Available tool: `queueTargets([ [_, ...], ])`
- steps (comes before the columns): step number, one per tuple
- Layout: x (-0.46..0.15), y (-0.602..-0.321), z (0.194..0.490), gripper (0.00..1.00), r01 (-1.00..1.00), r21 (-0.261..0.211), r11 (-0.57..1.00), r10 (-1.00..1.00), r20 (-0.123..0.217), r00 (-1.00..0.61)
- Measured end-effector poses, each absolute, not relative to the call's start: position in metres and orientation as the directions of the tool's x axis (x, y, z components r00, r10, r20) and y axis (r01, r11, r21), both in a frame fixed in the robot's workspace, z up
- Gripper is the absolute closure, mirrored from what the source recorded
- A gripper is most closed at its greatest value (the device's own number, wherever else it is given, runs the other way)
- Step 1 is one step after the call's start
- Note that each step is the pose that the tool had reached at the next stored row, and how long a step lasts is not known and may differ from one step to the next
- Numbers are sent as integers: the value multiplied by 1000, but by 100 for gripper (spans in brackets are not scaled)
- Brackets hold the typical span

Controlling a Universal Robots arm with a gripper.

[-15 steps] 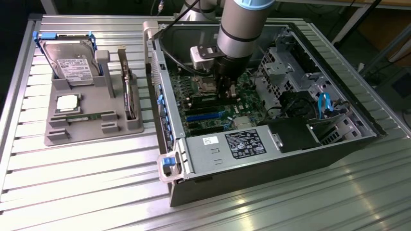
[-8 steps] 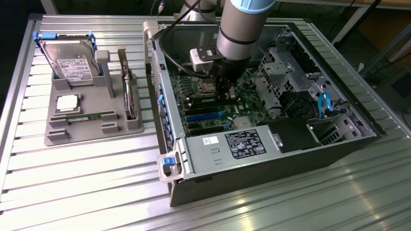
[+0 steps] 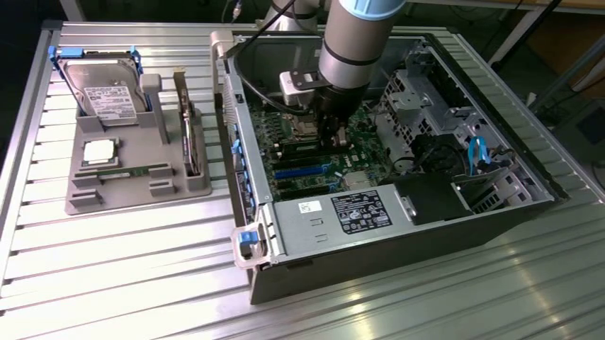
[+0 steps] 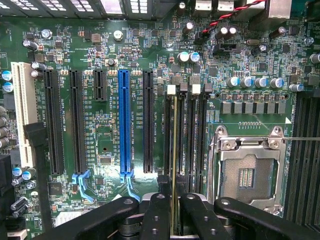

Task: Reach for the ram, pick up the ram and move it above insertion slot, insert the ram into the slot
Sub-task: 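Insert the ram into the slot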

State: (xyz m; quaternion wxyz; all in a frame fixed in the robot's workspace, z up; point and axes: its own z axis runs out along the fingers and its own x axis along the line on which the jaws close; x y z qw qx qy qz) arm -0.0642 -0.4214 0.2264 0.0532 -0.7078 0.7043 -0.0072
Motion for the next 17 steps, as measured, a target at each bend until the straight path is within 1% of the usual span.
queueTargets([
  [2, -64, -421, 226, 86, -996, -85, -2, -998, -65, 8],
  [3, -64, -421, 237, 86, -996, -85, -2, -998, -64, 8],
  [5, -64, -421, 246, 86, -996, -84, -2, -998, -64, 8],
  [17, -64, -421, 246, 86, -996, -84, -2, -998, -64, 8],
])
